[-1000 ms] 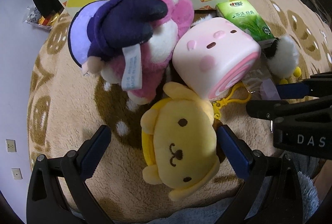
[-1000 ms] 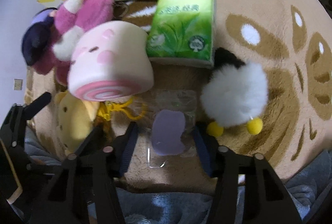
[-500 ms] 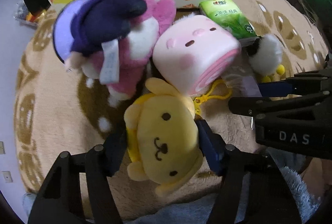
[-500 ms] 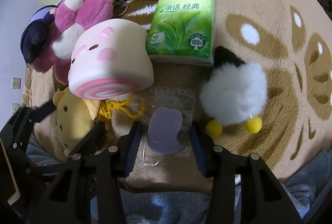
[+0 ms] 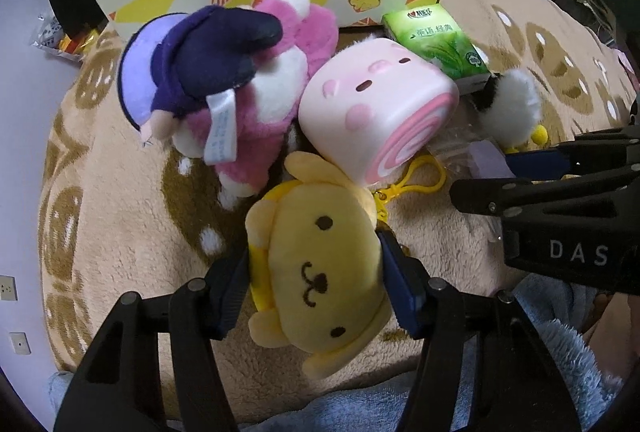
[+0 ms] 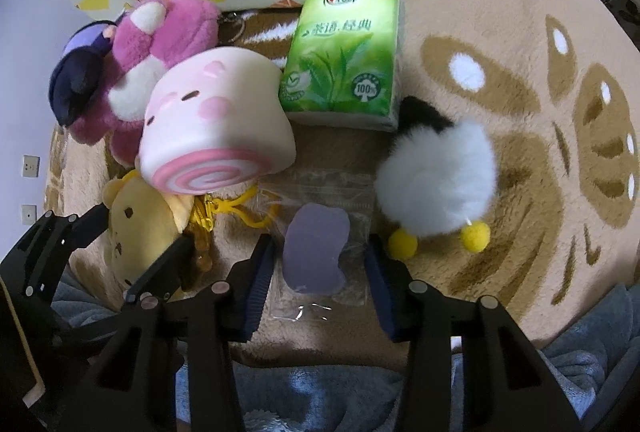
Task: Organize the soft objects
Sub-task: 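Close the left tool on the yellow plush dog while the right tool grips the clear bag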
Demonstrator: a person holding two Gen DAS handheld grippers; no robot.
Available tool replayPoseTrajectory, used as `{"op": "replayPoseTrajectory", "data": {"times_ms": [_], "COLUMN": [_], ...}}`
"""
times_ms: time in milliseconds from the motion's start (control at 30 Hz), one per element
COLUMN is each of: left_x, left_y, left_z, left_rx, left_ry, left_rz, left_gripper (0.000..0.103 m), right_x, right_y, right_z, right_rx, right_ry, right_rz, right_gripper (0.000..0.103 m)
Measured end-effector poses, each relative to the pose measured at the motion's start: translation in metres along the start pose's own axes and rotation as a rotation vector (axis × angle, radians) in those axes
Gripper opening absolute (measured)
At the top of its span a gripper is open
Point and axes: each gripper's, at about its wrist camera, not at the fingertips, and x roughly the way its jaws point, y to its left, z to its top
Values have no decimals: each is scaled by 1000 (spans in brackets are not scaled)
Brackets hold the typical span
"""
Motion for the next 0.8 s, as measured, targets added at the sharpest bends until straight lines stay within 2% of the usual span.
{"op": "replayPoseTrajectory", "data": {"times_ms": [300, 533, 700, 800], "left_x": [-44, -59, -69, -70], "left_y": [-12, -6, 4, 11], "left_z": [-8, -10, -9, -8], "left_rx": [38, 29, -4, -30], "left_ry": [-147, -189, -236, -237], "left_rz": [47, 56, 92, 82], "left_gripper": [60, 60, 60, 60], "right_x": [-33, -66, -87, -92], "right_y": [-11, -29, -35, -37], "right_z": [-12, -25, -34, -35], "right_rx": [8, 24, 13, 4], "right_ry": [-70, -148, -212, -218], "right_rz": [47, 87, 81, 76], "right_gripper": [47, 45, 41, 39]}}
